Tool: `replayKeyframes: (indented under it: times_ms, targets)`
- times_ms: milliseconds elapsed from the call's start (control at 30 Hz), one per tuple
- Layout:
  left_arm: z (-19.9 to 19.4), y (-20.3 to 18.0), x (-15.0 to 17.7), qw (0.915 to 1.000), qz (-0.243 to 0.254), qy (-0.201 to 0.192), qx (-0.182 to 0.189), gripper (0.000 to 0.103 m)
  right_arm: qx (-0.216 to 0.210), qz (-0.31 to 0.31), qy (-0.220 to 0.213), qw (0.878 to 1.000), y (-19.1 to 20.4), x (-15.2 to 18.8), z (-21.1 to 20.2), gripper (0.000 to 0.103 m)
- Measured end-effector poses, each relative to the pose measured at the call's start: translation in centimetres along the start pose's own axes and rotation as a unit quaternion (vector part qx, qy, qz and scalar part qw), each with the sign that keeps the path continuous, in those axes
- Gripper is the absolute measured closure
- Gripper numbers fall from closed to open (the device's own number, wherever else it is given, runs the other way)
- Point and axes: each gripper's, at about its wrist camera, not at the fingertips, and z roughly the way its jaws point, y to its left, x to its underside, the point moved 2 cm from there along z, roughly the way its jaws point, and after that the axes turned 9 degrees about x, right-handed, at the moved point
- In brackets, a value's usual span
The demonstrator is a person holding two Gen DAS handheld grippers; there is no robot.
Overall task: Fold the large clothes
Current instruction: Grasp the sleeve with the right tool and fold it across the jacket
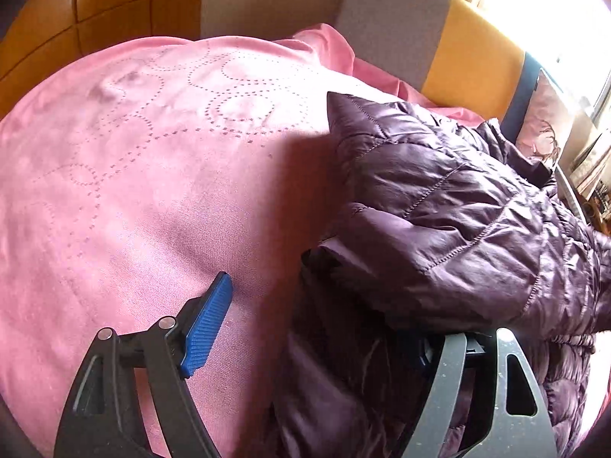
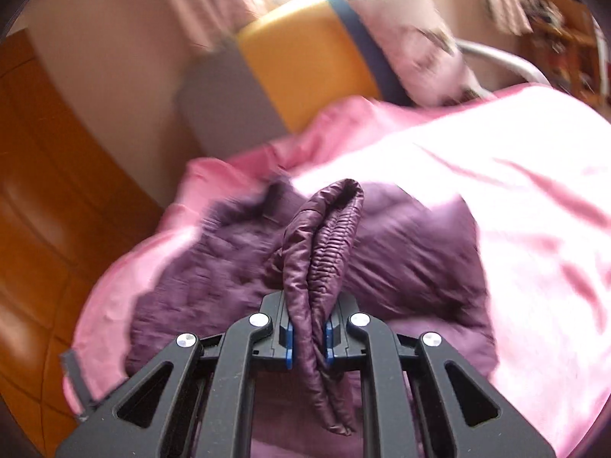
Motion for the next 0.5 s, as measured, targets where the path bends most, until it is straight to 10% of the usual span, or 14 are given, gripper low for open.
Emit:
replayKeyframes:
  times_ms: [167, 267, 500]
  targets:
    - [-0.1, -0.1, 0.2, 1.0000, 0.009, 0.003, -0.002, 0.026, 0.003, 0.034, 0.031, 0.999, -4.0, 1.7, 2.5, 0.088]
    - [-1.7, -0.1, 0.6, 0.9998, 0.019, -0.006, 0.005, 0.026, 0.011, 0.019, 0.018, 1.000, -4.8, 1.6, 1.2, 0.063]
    - [-8.7, -1.2, 0.3, 0.9881, 0.082, -0.123, 0.041, 0.025, 0.021, -0.043, -0.056, 0.997, -3.1, 2.1, -4.9, 0.044]
